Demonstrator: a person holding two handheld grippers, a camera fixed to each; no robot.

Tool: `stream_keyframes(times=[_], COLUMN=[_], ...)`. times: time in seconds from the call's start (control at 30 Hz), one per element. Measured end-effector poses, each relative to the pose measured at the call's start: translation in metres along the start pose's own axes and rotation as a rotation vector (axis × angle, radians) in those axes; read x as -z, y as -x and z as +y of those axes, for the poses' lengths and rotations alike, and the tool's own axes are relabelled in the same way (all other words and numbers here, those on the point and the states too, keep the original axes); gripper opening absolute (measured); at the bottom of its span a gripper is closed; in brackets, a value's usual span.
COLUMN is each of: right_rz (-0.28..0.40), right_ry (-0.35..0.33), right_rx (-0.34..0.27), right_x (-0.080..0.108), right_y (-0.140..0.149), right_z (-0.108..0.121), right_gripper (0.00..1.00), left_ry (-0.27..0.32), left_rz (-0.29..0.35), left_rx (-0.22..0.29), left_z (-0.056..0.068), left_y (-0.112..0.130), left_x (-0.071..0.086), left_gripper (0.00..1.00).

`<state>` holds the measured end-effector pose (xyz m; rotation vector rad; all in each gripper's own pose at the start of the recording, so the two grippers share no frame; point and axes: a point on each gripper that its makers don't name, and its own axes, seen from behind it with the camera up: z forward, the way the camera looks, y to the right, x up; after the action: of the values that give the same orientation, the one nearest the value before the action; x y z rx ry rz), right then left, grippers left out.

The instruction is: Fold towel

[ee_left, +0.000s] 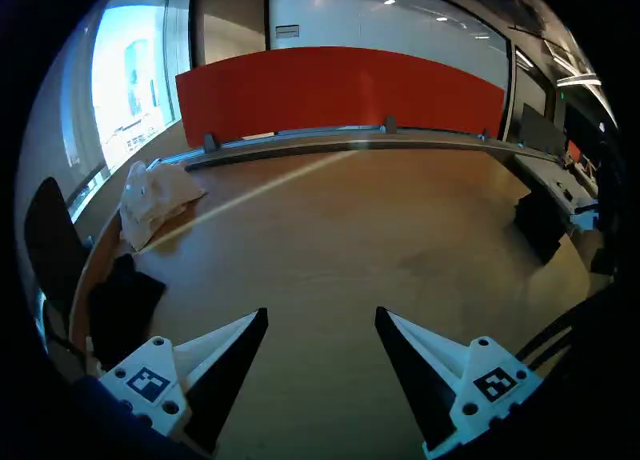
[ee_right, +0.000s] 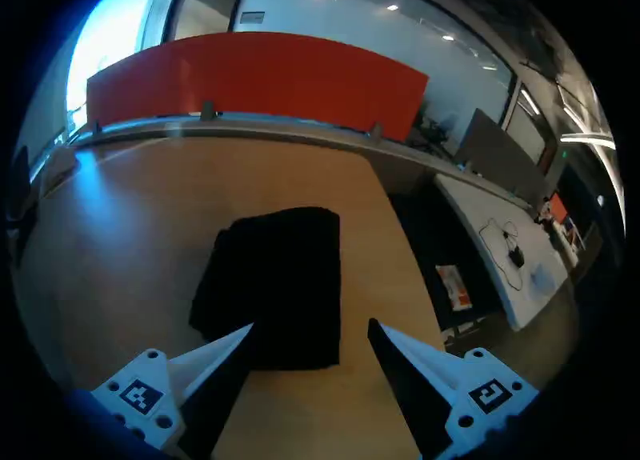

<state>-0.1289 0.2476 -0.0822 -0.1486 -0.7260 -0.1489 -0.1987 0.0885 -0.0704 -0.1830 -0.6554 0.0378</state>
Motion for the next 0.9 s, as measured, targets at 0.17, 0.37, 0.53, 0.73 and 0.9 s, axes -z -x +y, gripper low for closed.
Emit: stream_keyframes(times=[0.17,0.37,0.53,0.73,0.9], right_rz=[0.073,0.181,0.272,0.363,0.441], right_ry=[0.013,0.040,0.060,0.075,0.072], right_rx=[-0.025,-0.071,-0.110,-0.147,-0.170], right_x=[0.006,0.015,0.020,0.025,0.032], right_y=[-0.018,-0.048,-0.072,-0.096,-0.118], right_z=[-0.003,-0.003,-0.002,-0.004,-0.009], right_gripper=[1.00,1.00,1.00,1.00,1.00], left_ry=[0.002,0.002,-0.001,-0.007,-0.010], left_rz=[0.005,0.013,0.022,0.037,0.052], left_rx=[0.000,0.000,0.000,0.005,0.011], left_z=[0.001,0.000,-0.002,-0.005,-0.008], left_y=[-0.001,-0.004,-0.007,-0.014,-0.018], left_x=[0.000,0.001,0.002,0.002,0.002], left_gripper=[1.00,1.00,1.00,1.00,1.00])
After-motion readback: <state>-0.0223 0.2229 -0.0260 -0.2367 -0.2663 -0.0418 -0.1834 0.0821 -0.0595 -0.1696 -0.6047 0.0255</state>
